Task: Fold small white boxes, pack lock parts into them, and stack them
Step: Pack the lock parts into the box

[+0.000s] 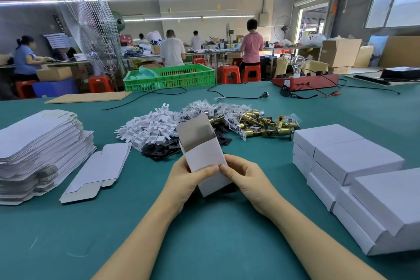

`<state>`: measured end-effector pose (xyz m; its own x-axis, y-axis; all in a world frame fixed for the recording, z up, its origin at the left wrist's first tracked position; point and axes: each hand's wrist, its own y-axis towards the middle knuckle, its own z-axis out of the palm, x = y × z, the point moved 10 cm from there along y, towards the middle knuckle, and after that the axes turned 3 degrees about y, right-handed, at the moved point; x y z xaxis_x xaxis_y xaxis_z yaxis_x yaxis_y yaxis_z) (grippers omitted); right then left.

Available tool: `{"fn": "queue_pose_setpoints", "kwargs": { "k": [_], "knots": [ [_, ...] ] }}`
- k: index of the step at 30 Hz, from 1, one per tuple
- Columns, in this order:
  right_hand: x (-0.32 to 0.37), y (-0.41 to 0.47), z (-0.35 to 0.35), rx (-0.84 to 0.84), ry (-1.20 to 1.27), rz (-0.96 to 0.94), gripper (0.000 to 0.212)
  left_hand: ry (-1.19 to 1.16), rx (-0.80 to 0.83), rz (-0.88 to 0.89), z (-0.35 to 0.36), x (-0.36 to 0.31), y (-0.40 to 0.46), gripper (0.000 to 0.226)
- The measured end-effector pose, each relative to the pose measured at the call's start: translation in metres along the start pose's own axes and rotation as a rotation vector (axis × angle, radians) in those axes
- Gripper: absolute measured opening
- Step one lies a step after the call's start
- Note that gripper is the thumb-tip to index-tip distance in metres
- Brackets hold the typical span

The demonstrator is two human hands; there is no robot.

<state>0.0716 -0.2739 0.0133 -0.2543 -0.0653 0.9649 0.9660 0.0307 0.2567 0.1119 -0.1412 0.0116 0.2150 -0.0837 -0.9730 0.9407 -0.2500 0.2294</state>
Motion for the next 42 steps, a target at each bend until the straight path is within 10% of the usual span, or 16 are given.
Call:
{"fn": "queue_pose_setpoints", "kwargs": {
  "k": [10,21,24,33,42],
  "knots": [
    [0.003,-0.021,-0.068,-0.678,-0.196,-0.009,0.022,-0.462,-0.515,-0.087,-0.075,0.016,0.004,0.021],
    [-0.028,-0.013,-0.112,-0.894,0.114,0.381,0.012,-0.160,-0.278,-0.063,-0.045,0.012,0.015,0.024],
    [-0.024,0.009,-0.123,-0.853,-0.055,0.423,0.027,-0.096,-0.135,-0.080,-0.026,0.011,0.016,0.036],
    [0.003,0.104,-0.101,-0.212,-1.696,0.184,0.034,-0.073,0.038,-0.093,-0.006,0.012,0.017,0.032],
    [-0.013,0.118,-0.110,-0.111,-1.854,0.379,0.033,-0.035,0.077,-0.084,-0.002,0.015,0.018,0.030]
  ]
}}
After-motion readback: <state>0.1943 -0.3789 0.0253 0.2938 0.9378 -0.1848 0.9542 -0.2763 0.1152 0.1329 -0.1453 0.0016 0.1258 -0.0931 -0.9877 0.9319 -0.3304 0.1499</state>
